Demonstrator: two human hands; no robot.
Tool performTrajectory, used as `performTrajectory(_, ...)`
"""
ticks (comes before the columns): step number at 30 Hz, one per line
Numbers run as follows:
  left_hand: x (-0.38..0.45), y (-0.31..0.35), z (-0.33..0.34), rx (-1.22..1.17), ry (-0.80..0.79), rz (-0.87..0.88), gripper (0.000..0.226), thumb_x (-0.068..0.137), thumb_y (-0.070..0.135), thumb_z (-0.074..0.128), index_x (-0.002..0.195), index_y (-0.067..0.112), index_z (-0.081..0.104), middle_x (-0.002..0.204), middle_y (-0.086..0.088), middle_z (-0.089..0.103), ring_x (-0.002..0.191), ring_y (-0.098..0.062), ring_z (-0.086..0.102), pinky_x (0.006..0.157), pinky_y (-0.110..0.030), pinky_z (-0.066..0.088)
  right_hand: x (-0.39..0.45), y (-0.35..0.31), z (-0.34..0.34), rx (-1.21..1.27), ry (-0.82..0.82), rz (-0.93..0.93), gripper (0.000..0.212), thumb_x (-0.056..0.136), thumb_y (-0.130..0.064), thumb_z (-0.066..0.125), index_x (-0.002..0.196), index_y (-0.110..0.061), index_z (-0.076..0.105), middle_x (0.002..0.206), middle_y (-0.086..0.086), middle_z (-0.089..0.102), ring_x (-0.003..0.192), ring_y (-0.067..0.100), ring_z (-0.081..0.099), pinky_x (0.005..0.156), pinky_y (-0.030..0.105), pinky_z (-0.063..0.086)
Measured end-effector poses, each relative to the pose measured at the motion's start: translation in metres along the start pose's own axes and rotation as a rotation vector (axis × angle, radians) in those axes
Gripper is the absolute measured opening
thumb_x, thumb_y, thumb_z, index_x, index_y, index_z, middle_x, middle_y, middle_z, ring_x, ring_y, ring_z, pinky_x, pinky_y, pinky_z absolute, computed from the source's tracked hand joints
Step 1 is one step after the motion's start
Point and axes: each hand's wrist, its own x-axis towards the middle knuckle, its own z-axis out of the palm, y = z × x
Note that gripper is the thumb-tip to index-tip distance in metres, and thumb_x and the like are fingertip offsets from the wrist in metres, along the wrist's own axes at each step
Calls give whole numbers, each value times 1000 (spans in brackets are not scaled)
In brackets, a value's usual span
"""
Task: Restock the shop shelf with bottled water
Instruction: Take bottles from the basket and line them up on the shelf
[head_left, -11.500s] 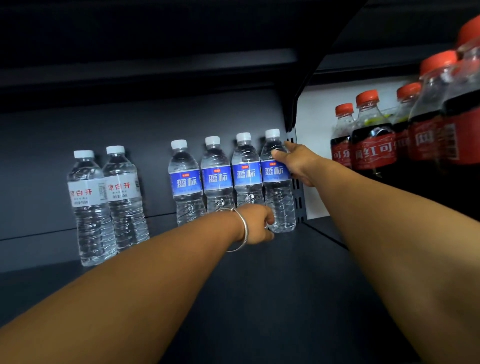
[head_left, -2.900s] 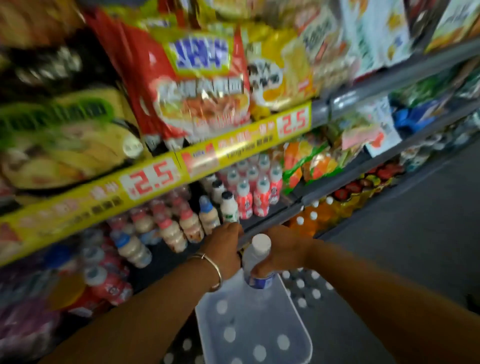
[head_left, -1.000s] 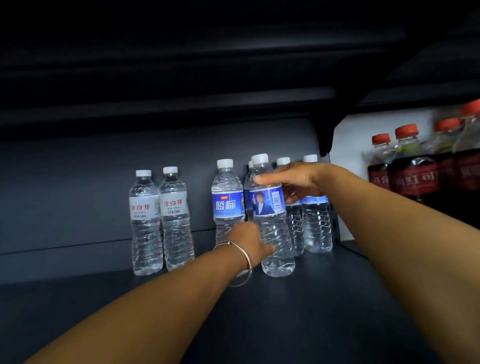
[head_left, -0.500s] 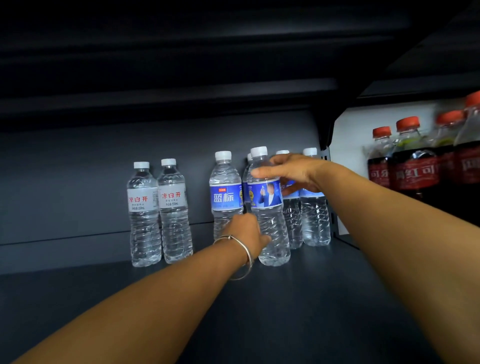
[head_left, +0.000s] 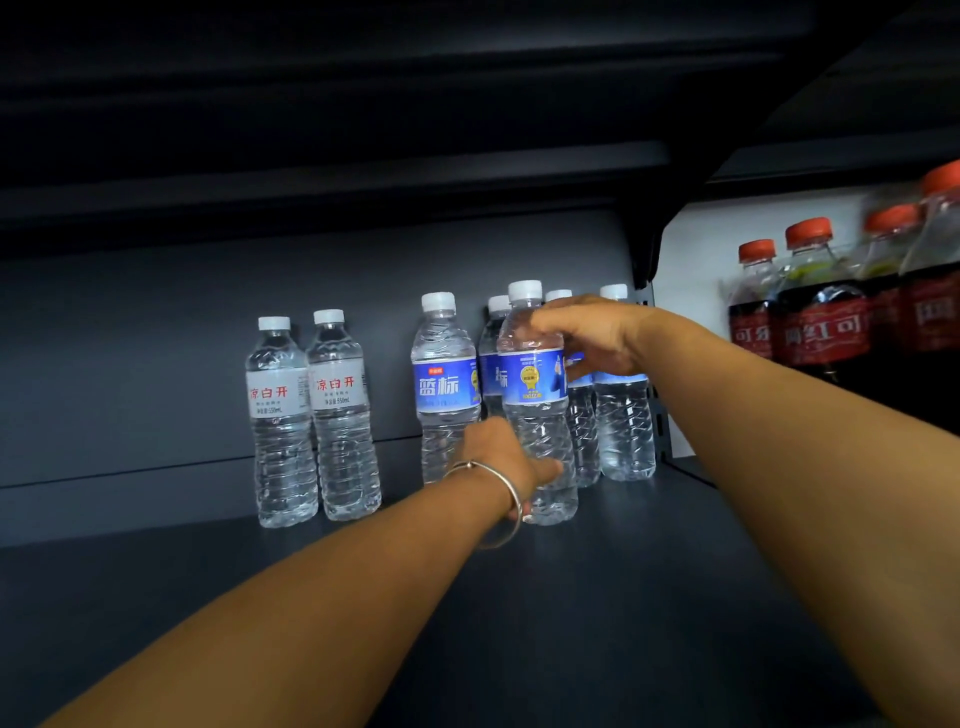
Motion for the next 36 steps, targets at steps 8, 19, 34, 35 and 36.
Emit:
performTrajectory(8,-4,4,3,-84,-12,-19,36,77,27,74,93,6,49,95,-20,68,76,-35,69,70,-42,58,-1,3,1,8,90,-7,28,79,-15,71,101,-12,53,88,9,64,82,23,60,76,34,52)
performTrajectory(19,0,0,6,-63,42,-14,36,78,29,73,85,6,46,92,-20,68,76,-36,70,73,-44,58,-2,8,2,-9,99,7,39,75,-22,77,104,-10,54,97,10,67,89,22,62,87,41,54)
performTrajectory(34,7,-4,-1,193,104,71,44,80,33,69,108,4,54,105,-16,65,87,-36,67,79,-42,56,1,11,10,-8,91,64,83,76,-23,77,144,-13,30,105,6,64,90,20,63,82,42,56)
performTrajectory(35,7,-4,-1,209,104,71,45,80,34,69,109,4,54,104,-16,66,88,-36,67,80,-41,56,1,10,10,-4,88,68,83,76,-23,76,144,-12,30,104,6,65,90,21,63,81,42,56)
performTrajectory(36,7,-4,-1,219,103,70,45,80,34,69,109,4,54,104,-16,66,88,-36,67,81,-41,56,0,9,11,1,85,72,83,76,-22,77,144,-12,30,105,7,65,90,21,64,80,41,56)
